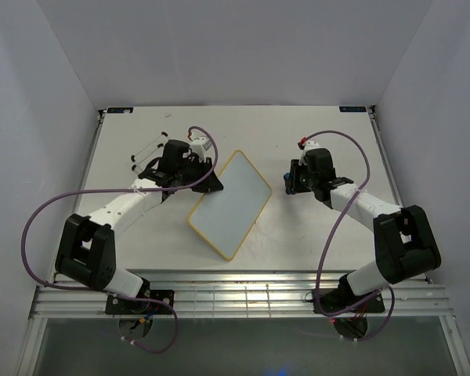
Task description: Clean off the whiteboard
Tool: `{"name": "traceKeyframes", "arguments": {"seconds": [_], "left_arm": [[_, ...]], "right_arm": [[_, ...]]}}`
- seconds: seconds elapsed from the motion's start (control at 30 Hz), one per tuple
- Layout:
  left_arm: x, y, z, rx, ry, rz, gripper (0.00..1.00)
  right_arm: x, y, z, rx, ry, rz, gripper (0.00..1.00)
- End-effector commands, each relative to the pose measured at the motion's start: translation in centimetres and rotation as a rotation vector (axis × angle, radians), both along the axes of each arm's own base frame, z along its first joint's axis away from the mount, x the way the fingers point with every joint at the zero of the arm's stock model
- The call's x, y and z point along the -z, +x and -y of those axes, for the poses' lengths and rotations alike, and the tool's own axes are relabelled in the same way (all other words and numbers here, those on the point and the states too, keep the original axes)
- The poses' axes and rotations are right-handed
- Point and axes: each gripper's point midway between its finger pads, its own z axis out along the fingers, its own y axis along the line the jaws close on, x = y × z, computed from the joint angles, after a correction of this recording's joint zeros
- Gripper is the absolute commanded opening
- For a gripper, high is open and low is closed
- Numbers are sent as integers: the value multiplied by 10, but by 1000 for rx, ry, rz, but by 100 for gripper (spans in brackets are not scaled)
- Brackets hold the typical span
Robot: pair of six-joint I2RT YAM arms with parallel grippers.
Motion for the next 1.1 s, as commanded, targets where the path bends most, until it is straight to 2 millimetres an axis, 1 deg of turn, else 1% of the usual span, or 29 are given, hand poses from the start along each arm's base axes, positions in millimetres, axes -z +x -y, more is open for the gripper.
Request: {"name": "traceKeyframes", "arguments": {"seconds": [0.0, 0.07, 0.1, 0.17, 0.2, 0.27, 0.33, 0.4, 0.47, 0.5, 0.57, 0.6, 0.67, 0.77, 0.8, 0.87, 0.9, 0.93, 0.97, 1.0, 1.03, 1.07], "left_arm": [[28, -13, -38, -19, 223, 0, 0], [13, -11, -36, -16, 204, 32, 0], [10, -11, -35, -14, 200, 37, 0], [-2, -10, -33, -13, 177, 58, 0], [-4, -11, -32, -9, 171, 61, 0], [-10, -11, -31, -6, 162, 70, 0], [-13, -12, -31, -6, 159, 73, 0], [-20, -13, -31, -4, 154, 80, 0], [-27, -11, -30, -4, 150, 94, 0], [-29, -11, -31, -5, 150, 95, 0], [-33, -11, -30, -1, 149, 99, 0], [-37, -10, -29, 2, 146, 103, 0], [-41, -9, -28, 4, 145, 107, 0], [-49, -7, -29, 8, 155, 118, 0], [-57, -4, -28, 12, 154, 137, 0], [-63, -3, -27, 22, 156, 147, 0], [-73, 1, -26, 30, 154, 176, 0], [-78, 2, -25, 38, 153, 187, 0], [-79, 3, -26, 41, 164, 187, 0], [-83, 5, -26, 42, 170, 197, 0], [-96, 10, -26, 51, 176, 237, 0], [-98, 12, -28, 50, 192, 242, 0]], "right_arm": [[36, -29, 33, 52, -164, -185, 12], [44, -29, 40, 82, -206, -206, 12], [49, -28, 45, 96, -225, -215, 12], [52, -26, 46, 103, -238, -220, 12], [59, -27, 47, 103, -252, -238, 13], [63, -26, 47, 100, -260, -250, 20], [67, -26, 47, 98, -265, -264, 30], [67, -27, 46, 95, -258, -267, 40], [66, -28, 46, 95, -257, -269, 46], [62, -27, 44, 89, -245, -260, 46], [58, -28, 44, 91, -239, -254, 52], [53, -27, 44, 91, -235, -241, 60], [47, -27, 43, 90, -228, -229, 67], [28, -26, 40, 75, -200, -184, 68], [24, -27, 40, 74, -192, -177, 69], [18, -29, 41, 72, -186, -163, 70], [10, -30, 42, 73, -181, -145, 70], [5, -31, 43, 74, -178, -137, 70], [-3, -34, 44, 73, -169, -114, 71], [-5, -38, 44, 69, -167, -114, 71], [-9, -39, 45, 67, -162, -102, 72], [-17, -44, 46, 64, -151, -80, 72]]}}
